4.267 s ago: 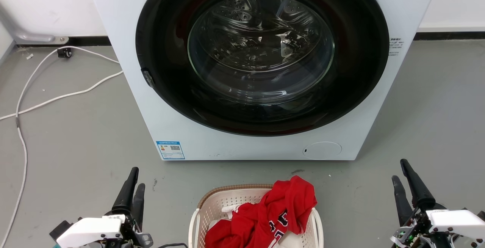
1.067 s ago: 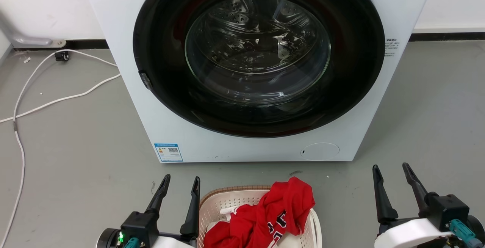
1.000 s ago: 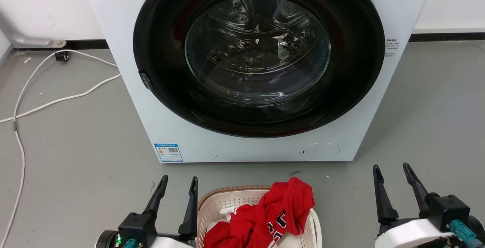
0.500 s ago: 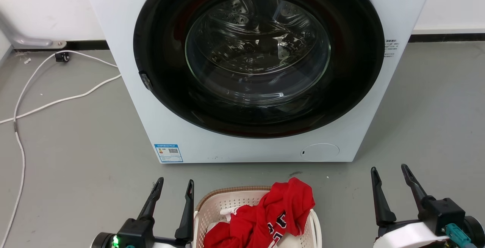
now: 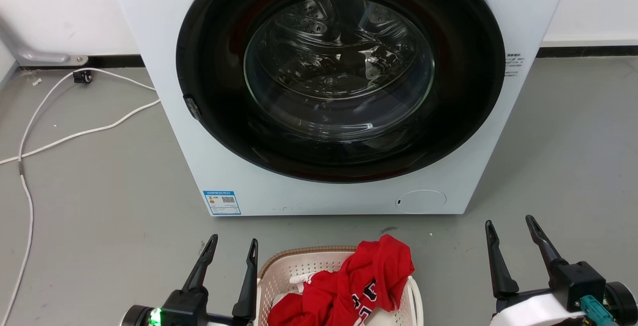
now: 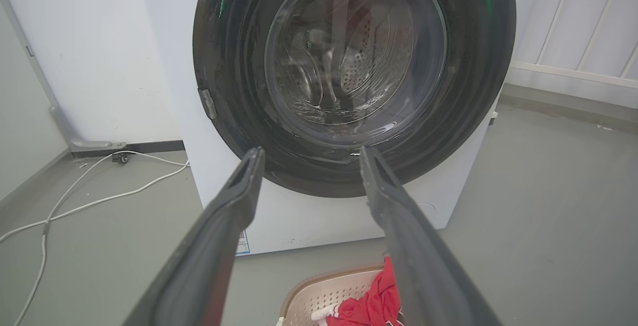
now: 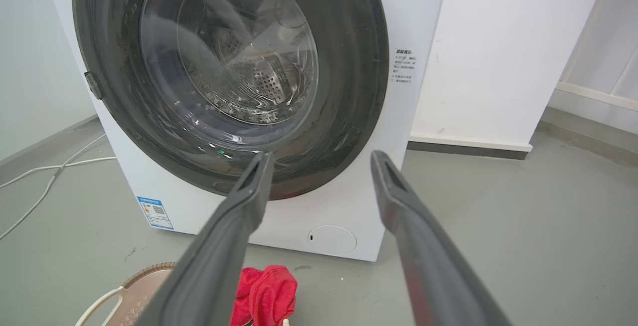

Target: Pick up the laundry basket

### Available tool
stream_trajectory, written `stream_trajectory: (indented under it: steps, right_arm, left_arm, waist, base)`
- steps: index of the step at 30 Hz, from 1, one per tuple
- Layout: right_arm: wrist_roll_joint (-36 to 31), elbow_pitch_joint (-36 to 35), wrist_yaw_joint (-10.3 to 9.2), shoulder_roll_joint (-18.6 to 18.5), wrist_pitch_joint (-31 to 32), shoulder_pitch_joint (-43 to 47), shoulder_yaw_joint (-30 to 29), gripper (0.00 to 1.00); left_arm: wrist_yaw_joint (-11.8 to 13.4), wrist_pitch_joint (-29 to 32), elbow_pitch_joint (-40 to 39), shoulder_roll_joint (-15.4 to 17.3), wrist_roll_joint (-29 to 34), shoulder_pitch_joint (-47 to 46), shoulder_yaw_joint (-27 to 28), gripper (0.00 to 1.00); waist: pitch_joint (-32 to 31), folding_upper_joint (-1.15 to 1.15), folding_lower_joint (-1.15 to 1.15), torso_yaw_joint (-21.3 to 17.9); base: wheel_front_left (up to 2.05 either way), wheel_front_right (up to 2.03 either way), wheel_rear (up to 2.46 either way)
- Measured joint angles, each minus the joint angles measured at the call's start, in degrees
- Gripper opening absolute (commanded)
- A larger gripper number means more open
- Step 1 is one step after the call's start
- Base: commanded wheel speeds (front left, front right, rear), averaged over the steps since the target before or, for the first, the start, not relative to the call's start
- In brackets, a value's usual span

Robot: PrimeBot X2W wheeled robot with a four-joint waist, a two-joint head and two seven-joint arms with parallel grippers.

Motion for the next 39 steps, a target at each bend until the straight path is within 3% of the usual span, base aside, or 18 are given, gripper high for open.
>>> stream_trajectory:
  steps: [13, 27, 39]
  right_arm:
    - [0.4, 0.5, 0.0, 0.0, 0.0, 0.0, 0.2, 1.0]
    - [-1.0, 7.6, 0.0, 0.0, 4.4, -9.2, 0.0, 1.0]
    - [1.6, 20.5, 0.01, 0.0, 13.7, -22.6, 2.8, 1.0]
  left_arm:
    - [-0.2, 0.0, 1.0, -0.1, -1.4, 0.1, 0.0, 1.0]
    - [-2.1, -0.1, 10.9, 0.5, -0.6, -9.8, 4.1, 1.0]
    - [-4.2, -0.1, 36.7, 5.1, -3.0, -29.9, 1.7, 1.0]
  waist:
    - [0.6, 0.0, 0.0, -0.1]
    - [13.4, 0.0, 0.01, -1.2]
    - [29.5, 0.0, 0.01, -1.1]
  base:
    - [0.0, 0.0, 0.0]
    - [0.0, 0.0, 0.0]
    - [0.0, 0.0, 0.0]
